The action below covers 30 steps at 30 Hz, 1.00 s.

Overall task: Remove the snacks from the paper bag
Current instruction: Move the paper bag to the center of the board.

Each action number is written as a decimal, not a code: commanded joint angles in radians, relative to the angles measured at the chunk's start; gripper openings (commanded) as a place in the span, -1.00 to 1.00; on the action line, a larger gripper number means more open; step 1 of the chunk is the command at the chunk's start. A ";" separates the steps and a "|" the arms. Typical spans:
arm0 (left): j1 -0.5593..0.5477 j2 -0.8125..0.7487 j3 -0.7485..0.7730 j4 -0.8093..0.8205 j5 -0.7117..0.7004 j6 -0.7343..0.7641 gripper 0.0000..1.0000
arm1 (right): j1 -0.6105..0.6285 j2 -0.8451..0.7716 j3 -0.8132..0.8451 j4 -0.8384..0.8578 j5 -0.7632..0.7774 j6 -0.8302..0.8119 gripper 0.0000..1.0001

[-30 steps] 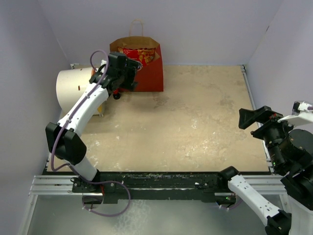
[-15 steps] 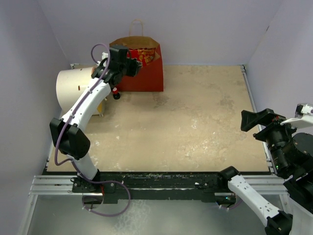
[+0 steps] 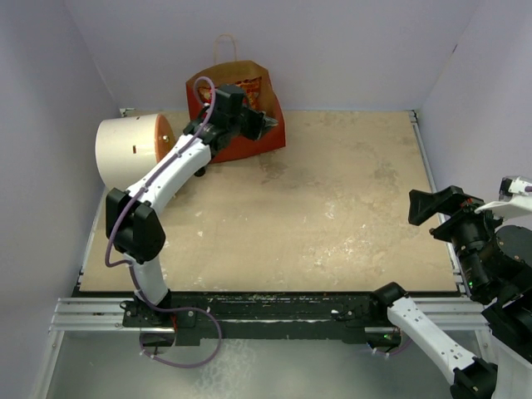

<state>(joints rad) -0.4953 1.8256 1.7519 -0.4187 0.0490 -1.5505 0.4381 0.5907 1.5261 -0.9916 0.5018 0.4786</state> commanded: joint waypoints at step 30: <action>-0.179 -0.875 -0.512 -0.563 -0.125 0.122 -0.99 | 0.002 0.187 -0.145 0.334 -0.432 -0.049 0.99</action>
<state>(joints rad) -0.6693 1.0313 1.2327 -0.7952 0.0177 -1.4185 0.4381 0.6838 1.3853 -0.8013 0.2329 0.4664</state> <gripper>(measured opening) 0.018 0.996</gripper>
